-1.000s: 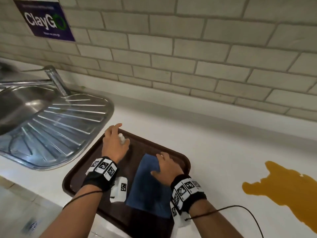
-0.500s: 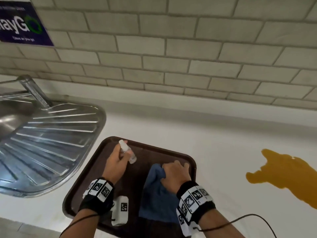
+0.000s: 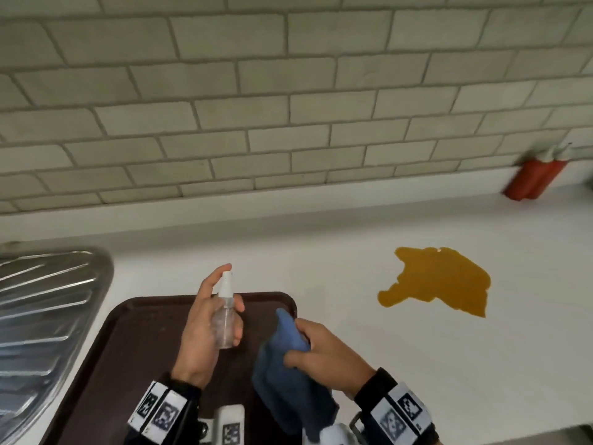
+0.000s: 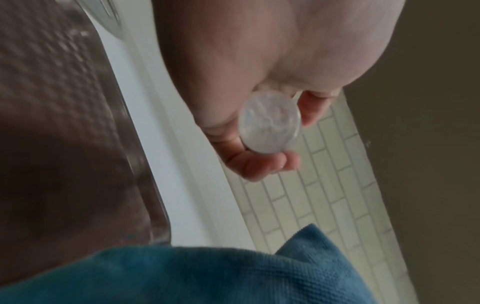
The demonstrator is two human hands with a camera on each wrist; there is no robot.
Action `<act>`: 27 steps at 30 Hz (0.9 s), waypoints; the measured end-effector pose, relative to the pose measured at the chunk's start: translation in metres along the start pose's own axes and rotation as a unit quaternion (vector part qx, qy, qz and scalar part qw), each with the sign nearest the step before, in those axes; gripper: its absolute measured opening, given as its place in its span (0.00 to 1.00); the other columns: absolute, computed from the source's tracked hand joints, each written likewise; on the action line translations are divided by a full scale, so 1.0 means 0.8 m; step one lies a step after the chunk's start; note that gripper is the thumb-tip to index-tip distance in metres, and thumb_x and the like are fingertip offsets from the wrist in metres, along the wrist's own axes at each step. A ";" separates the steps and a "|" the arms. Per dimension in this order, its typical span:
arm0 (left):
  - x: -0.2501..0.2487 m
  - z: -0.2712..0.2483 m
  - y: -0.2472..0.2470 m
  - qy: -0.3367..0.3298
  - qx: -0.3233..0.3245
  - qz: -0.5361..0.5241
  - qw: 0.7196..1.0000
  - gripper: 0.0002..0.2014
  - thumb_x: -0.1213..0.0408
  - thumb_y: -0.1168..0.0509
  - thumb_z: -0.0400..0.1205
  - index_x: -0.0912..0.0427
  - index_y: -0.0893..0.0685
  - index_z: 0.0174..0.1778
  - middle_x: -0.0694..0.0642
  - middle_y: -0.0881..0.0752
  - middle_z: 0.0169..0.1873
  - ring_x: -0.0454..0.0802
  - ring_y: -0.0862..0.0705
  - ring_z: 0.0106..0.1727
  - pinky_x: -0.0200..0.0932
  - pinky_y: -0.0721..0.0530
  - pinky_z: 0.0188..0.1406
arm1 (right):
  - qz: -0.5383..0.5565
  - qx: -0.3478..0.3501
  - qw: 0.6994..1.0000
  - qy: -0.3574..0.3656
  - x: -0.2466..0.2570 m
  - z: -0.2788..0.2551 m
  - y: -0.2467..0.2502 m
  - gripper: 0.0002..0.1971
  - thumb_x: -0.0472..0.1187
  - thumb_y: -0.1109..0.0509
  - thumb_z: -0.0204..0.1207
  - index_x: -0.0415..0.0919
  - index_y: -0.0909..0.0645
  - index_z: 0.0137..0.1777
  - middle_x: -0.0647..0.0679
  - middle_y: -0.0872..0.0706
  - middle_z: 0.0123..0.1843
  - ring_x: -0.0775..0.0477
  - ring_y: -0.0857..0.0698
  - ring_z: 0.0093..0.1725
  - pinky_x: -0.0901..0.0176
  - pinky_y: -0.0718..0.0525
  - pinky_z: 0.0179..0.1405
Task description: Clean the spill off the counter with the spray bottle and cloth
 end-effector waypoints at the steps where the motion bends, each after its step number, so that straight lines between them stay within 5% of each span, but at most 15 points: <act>1: 0.002 -0.002 -0.020 0.011 0.012 -0.012 1.000 0.23 0.67 0.47 0.86 0.45 0.23 0.76 0.61 0.20 0.36 0.53 0.28 0.22 0.41 0.29 0.20 | 0.037 -0.013 0.999 -0.009 -0.005 -0.012 0.011 0.11 0.38 0.30 0.71 0.34 0.23 0.50 0.47 0.19 0.42 0.50 0.19 0.42 0.54 0.21 0.43; 6: 0.016 -0.014 -0.114 0.018 0.044 0.030 0.998 0.21 0.64 0.38 0.86 0.42 0.22 0.74 0.57 0.20 0.37 0.49 0.29 0.22 0.38 0.32 0.17 | 0.149 -0.086 0.985 -0.032 -0.031 -0.079 0.081 0.15 0.36 0.30 0.70 0.37 0.19 0.57 0.40 0.14 0.47 0.45 0.13 0.49 0.53 0.16 0.49; 11: 0.038 -0.025 -0.204 -0.024 0.063 0.209 0.975 0.22 0.63 0.35 0.87 0.32 0.25 0.72 0.56 0.18 0.43 0.51 0.18 0.32 0.50 0.14 0.27 | 0.156 -0.157 0.974 -0.051 -0.072 -0.141 0.161 0.17 0.42 0.29 0.69 0.44 0.19 0.60 0.40 0.12 0.57 0.44 0.12 0.58 0.43 0.14 0.64; 14: 0.052 -0.010 -0.257 -0.066 0.100 0.386 0.914 0.22 0.57 0.36 0.88 0.30 0.29 0.74 0.57 0.15 0.58 0.58 0.13 0.52 0.58 0.12 0.49 | 0.167 -0.192 0.964 -0.078 -0.102 -0.178 0.204 0.20 0.44 0.28 0.67 0.44 0.19 0.61 0.41 0.12 0.58 0.43 0.13 0.60 0.39 0.16 0.66; 17: 0.055 0.012 -0.317 -0.137 0.103 0.496 0.851 0.23 0.57 0.38 0.88 0.39 0.30 0.79 0.52 0.20 0.71 0.56 0.19 0.68 0.50 0.23 0.65 | 0.188 -0.216 0.953 -0.102 -0.133 -0.211 0.238 0.20 0.43 0.27 0.69 0.43 0.20 0.62 0.41 0.11 0.59 0.42 0.13 0.61 0.38 0.17 0.68; 23: 0.079 0.057 -0.431 -0.166 0.146 0.627 0.747 0.20 0.56 0.45 0.89 0.42 0.33 0.77 0.59 0.19 0.66 0.64 0.17 0.59 0.57 0.19 0.61 | 0.270 -0.243 0.922 -0.138 -0.197 -0.259 0.281 0.24 0.43 0.24 0.69 0.44 0.19 0.66 0.43 0.09 0.59 0.42 0.12 0.61 0.40 0.16 0.67; 27: 0.103 0.067 -0.476 -0.165 0.143 0.652 0.726 0.16 0.56 0.47 0.88 0.45 0.33 0.73 0.61 0.17 0.63 0.66 0.16 0.56 0.59 0.18 0.58 | 0.307 -0.259 0.905 -0.140 -0.221 -0.274 0.299 0.27 0.45 0.24 0.64 0.47 0.18 0.66 0.45 0.10 0.61 0.41 0.13 0.63 0.39 0.18 0.69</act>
Point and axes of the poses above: each hand's wrist, its own z-axis towards the middle knuckle, its own y-axis out of the back of the hand, x = y × z, the point moved 6 cm from there along z, towards the middle knuckle
